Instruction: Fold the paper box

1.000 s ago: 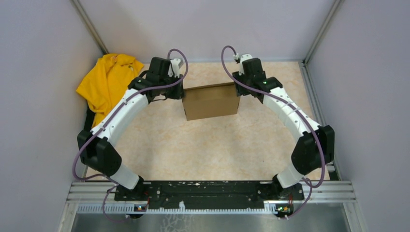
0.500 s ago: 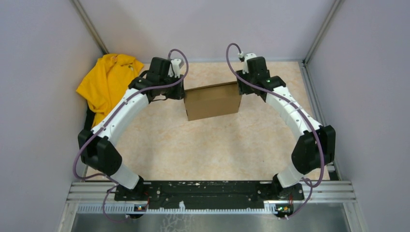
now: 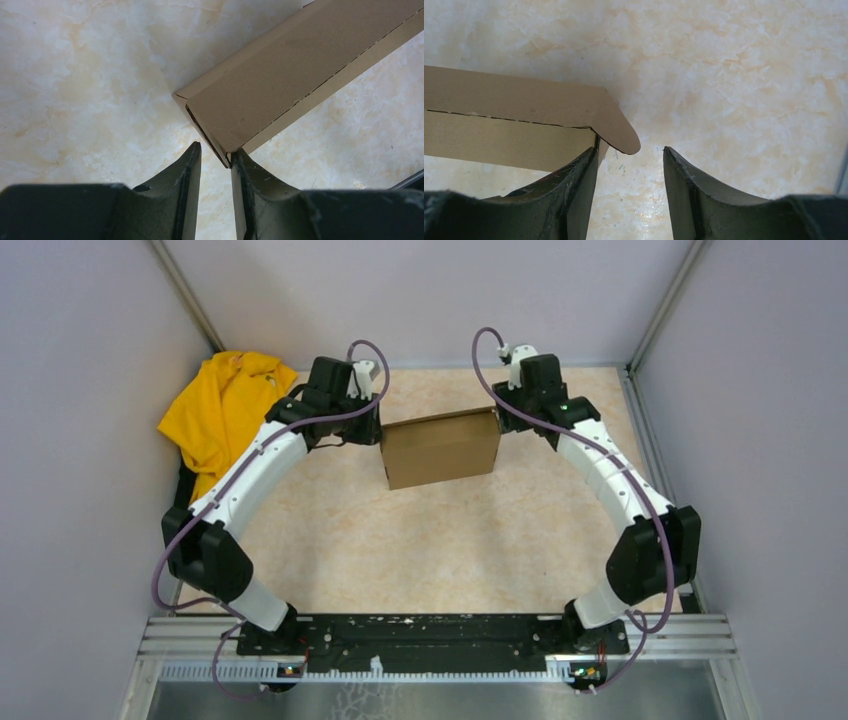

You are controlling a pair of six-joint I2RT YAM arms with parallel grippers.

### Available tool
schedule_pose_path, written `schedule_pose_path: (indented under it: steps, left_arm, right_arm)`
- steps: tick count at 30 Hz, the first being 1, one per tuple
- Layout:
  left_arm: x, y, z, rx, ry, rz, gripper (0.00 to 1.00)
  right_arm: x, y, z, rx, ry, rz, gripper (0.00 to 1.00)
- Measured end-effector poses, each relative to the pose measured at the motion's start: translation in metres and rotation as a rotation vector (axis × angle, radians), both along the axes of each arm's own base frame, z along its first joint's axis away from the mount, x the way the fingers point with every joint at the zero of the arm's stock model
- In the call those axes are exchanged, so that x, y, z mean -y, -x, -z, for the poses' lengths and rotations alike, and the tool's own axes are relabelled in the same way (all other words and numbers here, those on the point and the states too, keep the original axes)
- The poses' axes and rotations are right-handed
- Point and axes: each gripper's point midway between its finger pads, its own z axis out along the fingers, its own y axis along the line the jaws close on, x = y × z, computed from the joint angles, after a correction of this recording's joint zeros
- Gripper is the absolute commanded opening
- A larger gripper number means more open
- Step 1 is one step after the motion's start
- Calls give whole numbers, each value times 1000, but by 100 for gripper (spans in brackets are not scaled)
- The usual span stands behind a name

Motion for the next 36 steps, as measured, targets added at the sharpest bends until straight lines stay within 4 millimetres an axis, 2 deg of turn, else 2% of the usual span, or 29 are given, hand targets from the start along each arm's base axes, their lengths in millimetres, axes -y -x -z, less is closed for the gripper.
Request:
schedule_pose_path:
  steps: [6, 12, 22, 29, 36]
  left_arm:
    - [0, 0, 1, -3, -2, 0, 35]
    - [1, -2, -2, 2, 0, 0, 35]
    - [0, -2, -2, 1, 0, 0, 35]
    - [-1, -2, -2, 0, -1, -5, 35]
    - [-1, -3, -2, -1, -1, -5, 35]
  right_arm:
    - [4, -4, -18, 58, -16, -9, 45]
    - [-2, -5, -21, 73, -32, -38, 43]
    - [-7, -6, -15, 56, -39, -65, 38]
    - [-9, -7, -9, 41, -38, -73, 30]
    - [-10, -8, -9, 39, -41, -79, 27]
